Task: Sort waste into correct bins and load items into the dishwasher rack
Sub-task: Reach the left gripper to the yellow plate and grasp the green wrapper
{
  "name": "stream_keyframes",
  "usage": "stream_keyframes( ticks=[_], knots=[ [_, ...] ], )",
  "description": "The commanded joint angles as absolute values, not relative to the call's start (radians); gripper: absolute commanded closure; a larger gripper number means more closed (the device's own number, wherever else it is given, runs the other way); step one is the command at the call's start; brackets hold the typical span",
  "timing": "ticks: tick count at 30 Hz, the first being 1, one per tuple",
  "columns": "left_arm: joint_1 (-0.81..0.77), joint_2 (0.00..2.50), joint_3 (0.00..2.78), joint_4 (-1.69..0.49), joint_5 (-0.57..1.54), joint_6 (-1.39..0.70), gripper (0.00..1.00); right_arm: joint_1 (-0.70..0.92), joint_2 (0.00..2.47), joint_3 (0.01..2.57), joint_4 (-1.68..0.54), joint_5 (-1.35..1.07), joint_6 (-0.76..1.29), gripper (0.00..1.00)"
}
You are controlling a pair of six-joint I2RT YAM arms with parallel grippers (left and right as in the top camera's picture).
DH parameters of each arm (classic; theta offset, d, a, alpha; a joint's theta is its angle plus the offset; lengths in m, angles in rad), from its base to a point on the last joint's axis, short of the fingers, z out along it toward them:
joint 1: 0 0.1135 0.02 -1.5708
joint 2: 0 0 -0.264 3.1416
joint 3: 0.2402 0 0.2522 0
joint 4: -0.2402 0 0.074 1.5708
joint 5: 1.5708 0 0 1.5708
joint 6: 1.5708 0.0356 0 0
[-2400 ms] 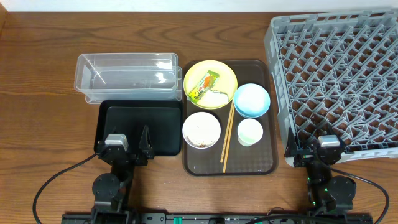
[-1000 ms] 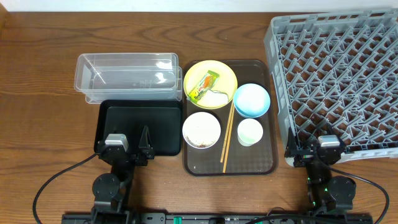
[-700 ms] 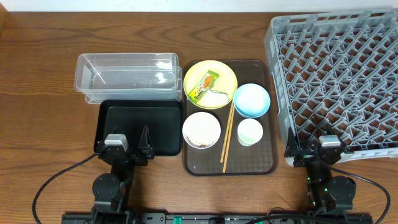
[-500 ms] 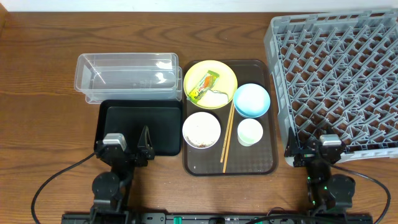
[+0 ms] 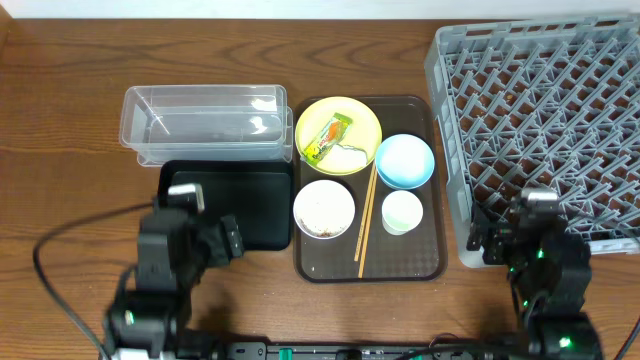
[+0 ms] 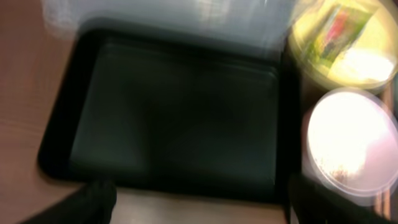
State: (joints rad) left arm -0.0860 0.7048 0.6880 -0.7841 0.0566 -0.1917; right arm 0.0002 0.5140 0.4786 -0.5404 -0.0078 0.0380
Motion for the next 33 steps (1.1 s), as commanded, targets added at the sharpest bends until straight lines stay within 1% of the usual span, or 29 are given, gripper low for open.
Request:
stream_keyframes(
  ticks=[1,4,6,10,11,13,16,20,26,32,33],
  knots=[
    [-0.081,0.883,0.897,-0.899,0.067,-0.202,0.10,-0.016,0.632,0.627,-0.651,0.011,0.051,0.01],
    [-0.081,1.003,1.020,-0.970,0.071,-0.200,0.10,-0.015,0.714,0.712,-0.701,-0.020,0.051,0.01],
    [-0.081,1.057,1.063,-0.955,0.113,-0.200,0.10,-0.016,0.746,0.738,-0.702,-0.036,0.052,0.01],
    [-0.085,1.122,1.075,-0.740,0.303,-0.168,0.11,-0.015,0.757,0.744,-0.699,-0.035,0.064,0.01],
    [-0.093,1.137,1.076,-0.686,0.306,-0.166,0.11,-0.016,0.757,0.744,-0.696,-0.035,0.067,0.01],
    [-0.120,1.176,1.079,-0.572,0.302,-0.150,0.11,-0.015,0.757,0.744,-0.693,-0.035,0.067,0.01],
    [-0.182,1.253,1.089,-0.425,0.287,-0.055,0.11,-0.015,0.757,0.744,-0.693,-0.035,0.067,0.01],
    [-0.289,1.372,1.100,-0.292,0.177,0.093,0.11,-0.015,0.757,0.743,-0.696,-0.035,0.067,0.01],
    [-0.419,1.560,1.100,-0.157,0.149,0.225,0.11,-0.016,0.757,0.743,-0.696,-0.035,0.067,0.01],
    [-0.464,1.743,1.100,-0.108,0.111,0.228,0.12,-0.015,0.757,0.743,-0.696,-0.035,0.067,0.01],
    [-0.463,1.771,1.100,-0.107,0.111,0.228,0.13,-0.015,0.757,0.743,-0.696,-0.035,0.067,0.01]
  ],
)
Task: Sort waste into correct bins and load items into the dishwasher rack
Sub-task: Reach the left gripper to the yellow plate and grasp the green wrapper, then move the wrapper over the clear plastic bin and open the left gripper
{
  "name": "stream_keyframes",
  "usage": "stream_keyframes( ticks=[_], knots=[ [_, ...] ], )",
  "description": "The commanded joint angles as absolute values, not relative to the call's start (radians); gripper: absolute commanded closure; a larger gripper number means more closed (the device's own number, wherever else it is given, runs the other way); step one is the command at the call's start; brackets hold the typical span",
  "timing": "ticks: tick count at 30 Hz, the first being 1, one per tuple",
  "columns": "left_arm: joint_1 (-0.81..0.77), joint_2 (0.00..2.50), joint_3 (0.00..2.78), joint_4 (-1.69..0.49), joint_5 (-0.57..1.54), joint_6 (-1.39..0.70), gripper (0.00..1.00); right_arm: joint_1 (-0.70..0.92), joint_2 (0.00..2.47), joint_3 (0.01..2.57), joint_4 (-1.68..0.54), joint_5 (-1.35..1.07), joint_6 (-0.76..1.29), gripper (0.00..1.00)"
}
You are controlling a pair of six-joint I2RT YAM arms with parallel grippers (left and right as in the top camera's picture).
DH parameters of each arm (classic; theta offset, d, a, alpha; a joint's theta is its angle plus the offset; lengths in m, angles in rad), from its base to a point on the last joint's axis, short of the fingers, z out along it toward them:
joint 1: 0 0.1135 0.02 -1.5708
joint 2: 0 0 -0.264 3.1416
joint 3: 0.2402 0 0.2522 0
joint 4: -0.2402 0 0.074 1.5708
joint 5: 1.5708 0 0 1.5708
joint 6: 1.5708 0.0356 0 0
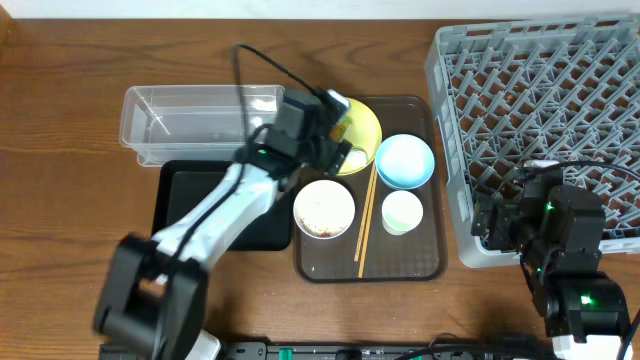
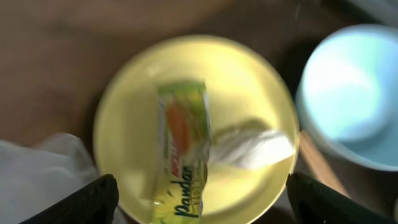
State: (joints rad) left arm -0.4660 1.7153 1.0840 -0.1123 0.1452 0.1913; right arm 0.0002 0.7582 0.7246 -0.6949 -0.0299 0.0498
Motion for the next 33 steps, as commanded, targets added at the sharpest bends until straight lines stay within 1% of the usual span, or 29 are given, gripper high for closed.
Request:
stream_keyframes(
  ticks=[1,3,6,7,9,12,13,14,15,19,24,27,30,33],
  knots=[
    [-0.463,1.792,1.100,-0.106,0.111,0.228,0.14,-0.016,0.757,0.743,-0.697,-0.035,0.067,0.01],
    [-0.461,1.834,1.100,-0.097,0.111,0.228,0.17,-0.016,0.757,0.743,-0.696,-0.035,0.067,0.01],
    [-0.461,1.882,1.100,-0.079,0.111,0.228,0.26,-0.016,0.757,0.743,-0.697,-0.035,0.067,0.01],
    [-0.461,1.895,1.100,-0.073,0.111,0.228,0.33,-0.016,0.757,0.743,-0.696,-0.035,0.067,0.01],
    [-0.461,1.916,1.100,-0.069,0.110,0.228,0.54,-0.015,0.757,0.743,-0.697,-0.035,0.067,0.01],
    [-0.461,1.929,1.100,-0.069,0.101,0.228,0.69,-0.016,0.757,0.743,-0.697,-0.035,0.067,0.01],
    [-0.461,1.929,1.100,-0.069,0.087,0.228,0.76,-0.015,0.757,0.743,-0.698,-0.035,0.067,0.01],
    [-0.461,1.927,1.100,-0.068,0.070,0.228,0.86,-0.016,0.757,0.743,-0.699,-0.035,0.067,0.01],
    [-0.461,1.920,1.100,-0.066,0.060,0.227,0.93,-0.016,0.757,0.743,-0.700,-0.035,0.067,0.01],
    [-0.461,1.855,1.100,-0.066,0.058,0.209,0.94,-0.015,0.757,0.743,-0.701,-0.035,0.067,0.01],
    [-0.448,1.706,1.100,-0.081,0.052,0.107,0.94,-0.015,0.757,0.743,-0.701,-0.035,0.067,0.01],
    [-0.413,1.632,1.100,-0.122,-0.047,-0.065,0.94,-0.015,0.757,0.743,-0.700,-0.035,0.067,0.01],
    [-0.355,1.599,1.100,-0.189,-0.212,-0.303,0.94,-0.015,0.757,0.743,-0.699,-0.035,0.066,0.01],
    [-0.290,1.611,1.100,-0.201,-0.232,-0.459,0.94,-0.016,0.757,0.743,-0.699,-0.035,0.067,0.01]
  ],
)
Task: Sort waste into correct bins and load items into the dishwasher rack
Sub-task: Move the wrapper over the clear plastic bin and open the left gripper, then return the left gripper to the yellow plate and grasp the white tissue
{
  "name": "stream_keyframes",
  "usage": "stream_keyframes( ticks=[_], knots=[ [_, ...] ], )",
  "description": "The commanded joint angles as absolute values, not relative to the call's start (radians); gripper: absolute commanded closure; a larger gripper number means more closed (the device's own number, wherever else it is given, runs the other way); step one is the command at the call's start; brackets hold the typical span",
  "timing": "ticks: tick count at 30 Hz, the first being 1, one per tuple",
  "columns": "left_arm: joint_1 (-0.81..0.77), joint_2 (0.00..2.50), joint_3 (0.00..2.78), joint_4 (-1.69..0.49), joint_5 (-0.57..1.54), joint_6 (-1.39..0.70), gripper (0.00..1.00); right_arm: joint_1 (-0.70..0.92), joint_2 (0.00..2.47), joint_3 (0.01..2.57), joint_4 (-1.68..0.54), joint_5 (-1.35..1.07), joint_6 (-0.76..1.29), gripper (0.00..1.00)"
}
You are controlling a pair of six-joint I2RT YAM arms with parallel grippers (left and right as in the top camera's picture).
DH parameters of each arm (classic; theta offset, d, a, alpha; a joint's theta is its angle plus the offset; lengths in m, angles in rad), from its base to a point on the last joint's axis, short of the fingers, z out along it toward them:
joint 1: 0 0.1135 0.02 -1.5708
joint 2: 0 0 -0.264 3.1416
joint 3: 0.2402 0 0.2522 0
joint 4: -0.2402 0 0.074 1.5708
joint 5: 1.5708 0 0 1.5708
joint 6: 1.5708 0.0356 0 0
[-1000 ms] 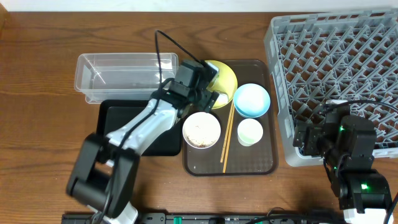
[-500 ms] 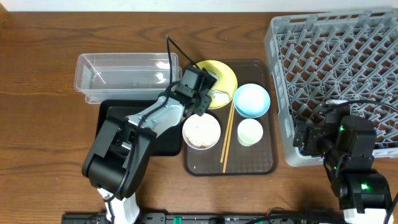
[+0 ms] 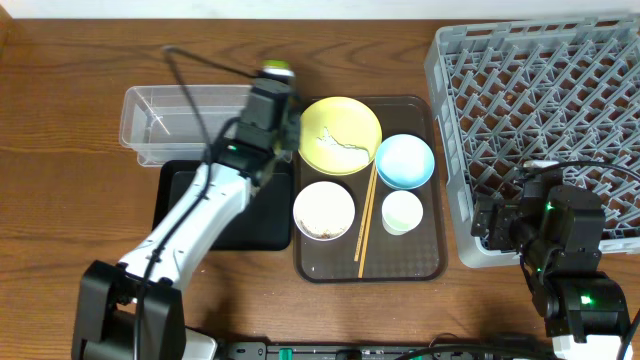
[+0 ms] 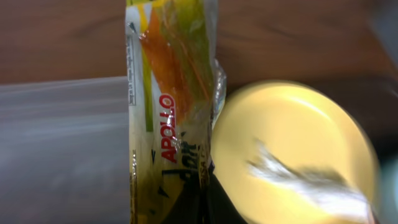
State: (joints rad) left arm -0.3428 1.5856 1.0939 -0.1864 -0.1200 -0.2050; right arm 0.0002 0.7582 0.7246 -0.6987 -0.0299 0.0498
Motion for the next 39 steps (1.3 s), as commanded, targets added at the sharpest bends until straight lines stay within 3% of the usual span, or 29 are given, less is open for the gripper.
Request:
stream_keyframes(
  ticks=[1,5,7,9,10,17,21,26,39],
  knots=[
    [-0.269,1.620,1.100,-0.200,-0.232,-0.504,0.94,-0.015,0.757,0.743,-0.700,-0.035,0.067,0.01],
    [-0.200,1.665,1.100,-0.200,-0.221,-0.658,0.89,-0.016,0.757,0.743,-0.700,-0.035,0.067,0.01],
    [-0.178,1.684,1.100,-0.179,-0.212,-0.710,0.63,-0.016,0.757,0.743,-0.700,-0.035,0.067,0.01],
    [-0.169,1.689,1.100,-0.141,-0.186,-0.698,0.46,-0.015,0.757,0.743,-0.700,-0.035,0.067,0.01],
    [-0.168,1.686,1.100,-0.111,-0.145,-0.656,0.43,-0.015,0.757,0.743,-0.700,-0.035,0.067,0.01],
    [-0.242,1.655,1.100,-0.037,0.110,-0.326,0.43,-0.015,0.757,0.743,-0.700,-0.035,0.067,0.01],
    [-0.345,1.667,1.100,-0.089,0.146,0.015,0.43,-0.015,0.757,0.743,-0.700,-0.035,0.067,0.01],
    [-0.457,1.717,1.100,-0.129,0.126,0.392,0.32,-0.015,0.757,0.743,-0.700,-0.035,0.067,0.01],
    [-0.496,1.893,1.100,0.011,0.121,0.468,0.28,-0.016,0.757,0.743,-0.700,-0.035,0.067,0.01]
  ],
)
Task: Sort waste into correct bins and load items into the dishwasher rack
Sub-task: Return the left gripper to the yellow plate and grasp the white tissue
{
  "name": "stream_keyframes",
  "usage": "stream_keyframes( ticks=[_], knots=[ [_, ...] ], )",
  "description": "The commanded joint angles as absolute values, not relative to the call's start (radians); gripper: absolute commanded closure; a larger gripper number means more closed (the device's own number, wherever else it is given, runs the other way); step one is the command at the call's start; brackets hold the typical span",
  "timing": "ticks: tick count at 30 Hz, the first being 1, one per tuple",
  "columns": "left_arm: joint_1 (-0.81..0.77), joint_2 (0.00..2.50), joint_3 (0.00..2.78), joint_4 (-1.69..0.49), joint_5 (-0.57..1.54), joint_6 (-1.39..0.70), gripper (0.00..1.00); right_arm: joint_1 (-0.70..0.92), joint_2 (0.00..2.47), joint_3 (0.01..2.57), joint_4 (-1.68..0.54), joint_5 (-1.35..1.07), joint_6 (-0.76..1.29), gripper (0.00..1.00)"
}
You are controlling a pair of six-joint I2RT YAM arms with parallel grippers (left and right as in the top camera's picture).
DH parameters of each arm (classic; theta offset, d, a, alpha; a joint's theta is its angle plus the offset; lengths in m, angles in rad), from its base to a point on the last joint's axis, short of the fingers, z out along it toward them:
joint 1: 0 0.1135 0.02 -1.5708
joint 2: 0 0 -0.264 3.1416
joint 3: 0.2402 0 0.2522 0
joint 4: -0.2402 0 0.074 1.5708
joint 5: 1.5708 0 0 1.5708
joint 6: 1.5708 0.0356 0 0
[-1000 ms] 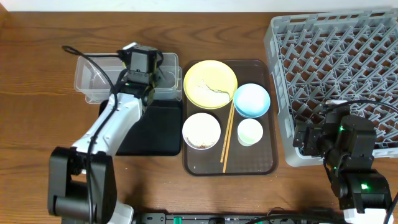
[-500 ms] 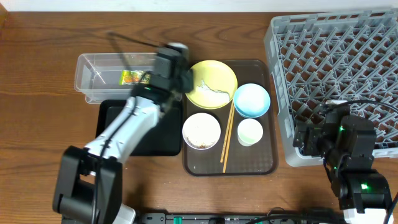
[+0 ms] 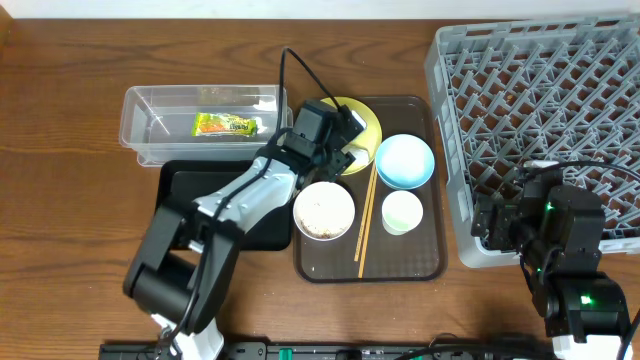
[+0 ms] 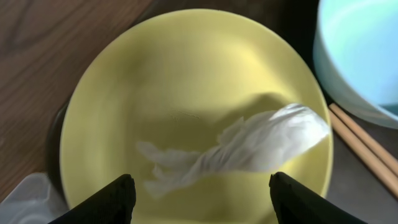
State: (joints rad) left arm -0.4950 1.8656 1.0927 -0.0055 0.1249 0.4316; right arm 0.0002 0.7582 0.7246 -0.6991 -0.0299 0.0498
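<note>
My left gripper point(image 4: 200, 186) hangs open over the yellow plate point(image 4: 124, 87), its fingers point(image 4: 106, 202) wide apart with a crumpled white tissue point(image 4: 261, 146) lying on the plate between and ahead of them. In the overhead view the left gripper point(image 3: 335, 135) sits above the yellow plate point(image 3: 368, 122). A yellow-green snack wrapper point(image 3: 225, 125) lies inside the clear plastic bin point(image 3: 150, 135). On the brown tray point(image 3: 400, 262) are a light blue bowl point(image 3: 405, 160), a white bowl point(image 3: 323, 209), a white cup point(image 3: 402, 211) and chopsticks point(image 3: 366, 222). My right gripper point(image 3: 520, 225) rests near the grey dishwasher rack point(image 3: 545, 120); its jaws are hidden.
A black tray point(image 3: 180, 195) lies below the clear bin, partly under my left arm. The rack fills the right side up to the table's edge. A black cable point(image 3: 290, 70) loops over the table behind the left arm.
The wrapper has left my left gripper and lies in the clear bin. The gripper has moved from the bin's right end back over the yellow plate and stands open above the tissue.
My left gripper began low over the black tray. Then it was open over the yellow plate with the wrapper and tissue on it. Then it held the wrapper at the clear bin's edge. Now the wrapper is in the bin and the gripper is over the plate.
</note>
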Motion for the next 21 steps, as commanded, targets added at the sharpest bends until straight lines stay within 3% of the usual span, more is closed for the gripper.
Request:
stream_keyframes(
  ticks=[1,8,11,15,17,21],
  knots=[
    [-0.496,1.903,1.100,0.017,0.124,0.468,0.28,-0.016,0.757,0.743,-0.700,-0.035,0.067,0.01],
    [-0.504,1.971,1.100,0.040,0.124,0.479,0.31,-0.016,0.757,0.743,-0.700,-0.035,0.067,0.01],
    [-0.504,1.992,1.100,0.048,0.123,0.479,0.45,-0.016,0.757,0.743,-0.700,-0.035,0.067,0.01],
    [-0.503,1.990,1.100,0.071,0.119,0.478,0.88,-0.016,0.757,0.743,-0.700,-0.035,0.067,0.01],
    [-0.503,1.976,1.100,0.081,0.103,0.478,0.94,-0.016,0.757,0.743,-0.700,-0.035,0.067,0.01],
    [-0.502,1.909,1.100,0.095,0.031,0.449,0.94,-0.016,0.757,0.743,-0.700,-0.035,0.067,0.01]
  ],
)
